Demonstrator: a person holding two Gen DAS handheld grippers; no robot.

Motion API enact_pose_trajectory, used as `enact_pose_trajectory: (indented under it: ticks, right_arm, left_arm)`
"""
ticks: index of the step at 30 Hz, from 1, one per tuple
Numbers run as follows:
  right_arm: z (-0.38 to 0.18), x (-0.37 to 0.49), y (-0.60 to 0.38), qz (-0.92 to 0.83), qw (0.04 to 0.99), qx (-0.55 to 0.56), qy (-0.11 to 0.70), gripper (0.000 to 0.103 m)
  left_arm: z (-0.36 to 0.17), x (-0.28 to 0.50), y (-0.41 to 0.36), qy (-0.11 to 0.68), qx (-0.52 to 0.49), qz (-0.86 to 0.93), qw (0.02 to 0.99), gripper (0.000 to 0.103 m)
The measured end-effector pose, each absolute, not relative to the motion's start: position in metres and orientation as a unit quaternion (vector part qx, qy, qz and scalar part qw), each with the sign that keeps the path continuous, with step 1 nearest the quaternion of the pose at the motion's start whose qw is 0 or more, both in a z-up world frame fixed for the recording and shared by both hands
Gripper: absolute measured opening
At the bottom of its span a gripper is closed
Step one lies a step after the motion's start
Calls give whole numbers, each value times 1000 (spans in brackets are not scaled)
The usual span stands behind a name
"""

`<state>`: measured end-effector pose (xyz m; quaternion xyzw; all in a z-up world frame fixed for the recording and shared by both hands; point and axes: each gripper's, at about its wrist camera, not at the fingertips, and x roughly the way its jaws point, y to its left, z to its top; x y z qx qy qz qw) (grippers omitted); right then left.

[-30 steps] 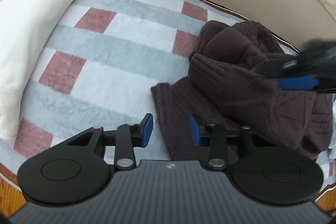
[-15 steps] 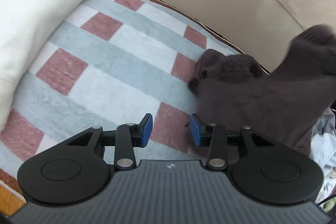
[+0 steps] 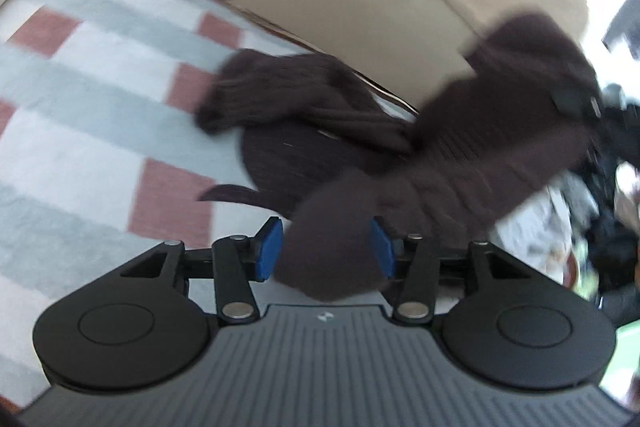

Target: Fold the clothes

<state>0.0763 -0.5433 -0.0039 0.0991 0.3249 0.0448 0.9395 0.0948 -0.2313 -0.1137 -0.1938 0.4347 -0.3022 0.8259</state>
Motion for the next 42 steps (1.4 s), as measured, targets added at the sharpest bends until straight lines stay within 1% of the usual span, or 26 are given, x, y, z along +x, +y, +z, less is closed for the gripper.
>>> enact_pose_trajectory:
  ticks: [4, 5, 6, 7, 9, 11, 13, 14, 15, 16, 17, 22, 30, 33, 35, 36, 37, 39, 40, 41, 42]
  right_arm:
    - [-2, 75, -536, 91, 938, 111, 314, 14]
    - [-2, 75, -535, 102, 938, 111, 313, 14]
    - [-2, 74, -534, 112, 936, 117, 312, 14]
    - [-2, 74, -532, 123, 934, 125, 311, 14]
    - [-4, 74, -529, 143, 930, 139, 308, 15]
    - [-5, 74, -526, 157, 928, 146, 305, 15]
    - [-7, 75, -524, 167, 925, 155, 304, 15]
    - [-7, 76, -524, 170, 923, 161, 305, 15]
    - [-7, 77, -525, 173, 921, 168, 305, 15]
    - [-8, 78, -526, 174, 920, 174, 304, 15]
    - [-9, 78, -527, 175, 919, 181, 303, 15]
    - [-13, 79, -533, 178, 916, 204, 296, 15]
    - [-17, 83, -525, 191, 907, 214, 310, 15]
    - [-18, 81, -517, 207, 907, 200, 308, 15]
    - [-18, 81, -513, 214, 906, 195, 309, 20]
    - [-18, 81, -512, 213, 906, 192, 312, 25]
    - [-17, 82, -511, 205, 906, 188, 319, 33]
    - [-14, 82, -514, 182, 909, 176, 330, 43]
    - [-12, 80, -519, 164, 913, 168, 334, 43]
    - [-11, 79, -525, 147, 916, 160, 339, 44]
    - [-10, 78, -532, 130, 918, 151, 343, 44]
  left_arm:
    - [-104, 77, -258, 408, -121, -329, 843, 68]
    - [-101, 73, -263, 401, -106, -335, 846, 75]
    - [-99, 70, -268, 394, -92, -342, 848, 78]
    - [-96, 66, -273, 383, -78, -347, 852, 79]
    - [-88, 58, -283, 350, -52, -341, 871, 88]
    - [-84, 60, -292, 347, -46, -337, 874, 89]
    - [-84, 69, -301, 369, -55, -333, 866, 89]
    - [-84, 76, -305, 386, -62, -325, 861, 87]
    - [-83, 78, -307, 391, -66, -316, 862, 70]
    - [-81, 81, -309, 389, -63, -305, 867, 49]
    - [-77, 82, -312, 387, -51, -300, 871, 14]
    - [-58, 77, -314, 381, -12, -274, 883, 12]
    - [-62, 74, -303, 413, -29, -239, 879, 12]
    - [-55, 68, -294, 399, -30, -210, 892, 11]
    - [-44, 66, -281, 379, -37, -179, 907, 11]
    - [-36, 67, -268, 363, -46, -157, 917, 11]
    - [-27, 68, -252, 346, -57, -131, 927, 11]
    - [-7, 71, -217, 315, -74, -77, 943, 11]
    - [2, 71, -199, 299, -79, -49, 950, 10]
    - [14, 70, -179, 278, -77, -14, 957, 7]
    - [26, 65, -160, 248, -65, 28, 966, 0]
